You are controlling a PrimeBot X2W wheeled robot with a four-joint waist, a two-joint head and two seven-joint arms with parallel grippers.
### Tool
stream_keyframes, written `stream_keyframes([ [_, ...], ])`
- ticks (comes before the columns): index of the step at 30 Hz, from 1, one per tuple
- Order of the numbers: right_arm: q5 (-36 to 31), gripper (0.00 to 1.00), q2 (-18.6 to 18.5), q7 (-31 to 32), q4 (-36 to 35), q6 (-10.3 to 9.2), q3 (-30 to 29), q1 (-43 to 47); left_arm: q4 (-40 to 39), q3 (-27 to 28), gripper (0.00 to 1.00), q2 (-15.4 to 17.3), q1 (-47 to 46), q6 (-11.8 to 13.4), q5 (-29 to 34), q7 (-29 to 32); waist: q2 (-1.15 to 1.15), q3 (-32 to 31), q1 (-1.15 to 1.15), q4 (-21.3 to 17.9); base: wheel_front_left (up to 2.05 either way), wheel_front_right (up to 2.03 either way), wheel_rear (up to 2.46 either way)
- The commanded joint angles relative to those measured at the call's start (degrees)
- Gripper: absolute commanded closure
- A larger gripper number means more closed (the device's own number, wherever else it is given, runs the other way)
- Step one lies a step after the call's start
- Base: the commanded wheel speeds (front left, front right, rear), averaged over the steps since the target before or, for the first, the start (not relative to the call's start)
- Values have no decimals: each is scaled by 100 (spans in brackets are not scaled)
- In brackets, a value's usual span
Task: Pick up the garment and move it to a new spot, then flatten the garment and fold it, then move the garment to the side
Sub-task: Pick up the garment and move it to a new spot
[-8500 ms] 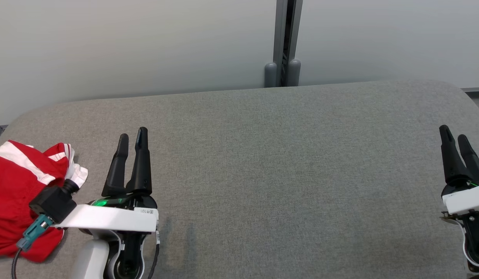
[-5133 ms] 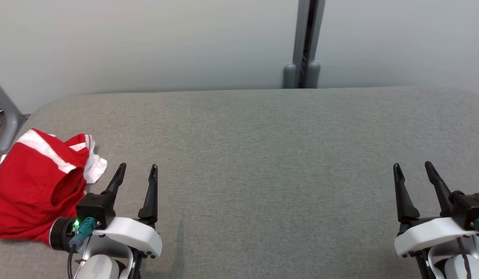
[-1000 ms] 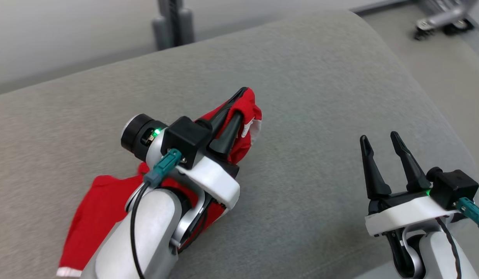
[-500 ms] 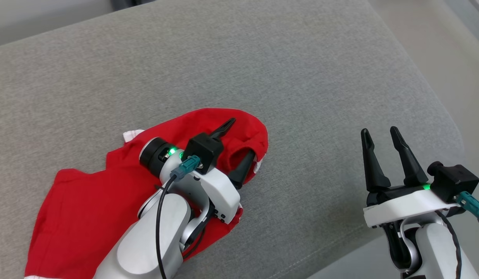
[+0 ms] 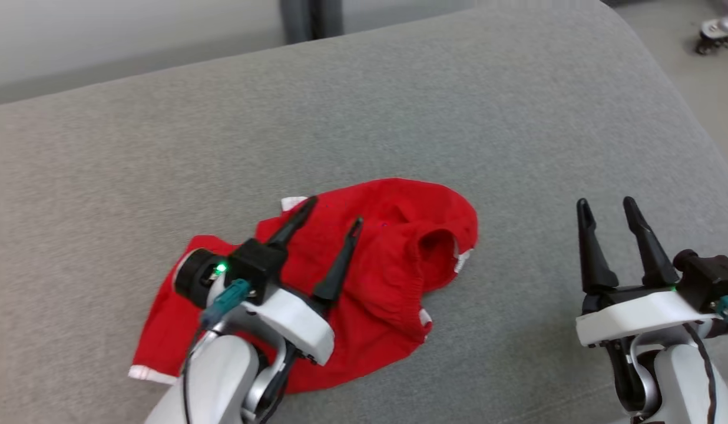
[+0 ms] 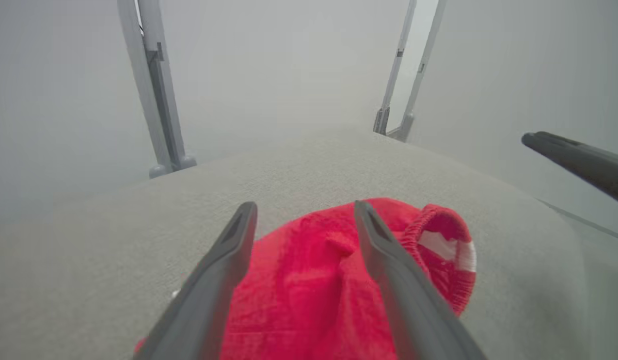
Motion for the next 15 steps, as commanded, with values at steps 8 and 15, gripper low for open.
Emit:
stream_keyframes([
  [8,-324,0,-32,241,-375,-2,-387,244,-515,989,0,348,602,754,-359,-443,0,-400,0,790,0,0,0],
  [15,-468,0,-31,456,-647,-2,-421,456,-607,1546,0,695,1094,1046,-513,-686,0,-676,0,1034,0,0,0],
])
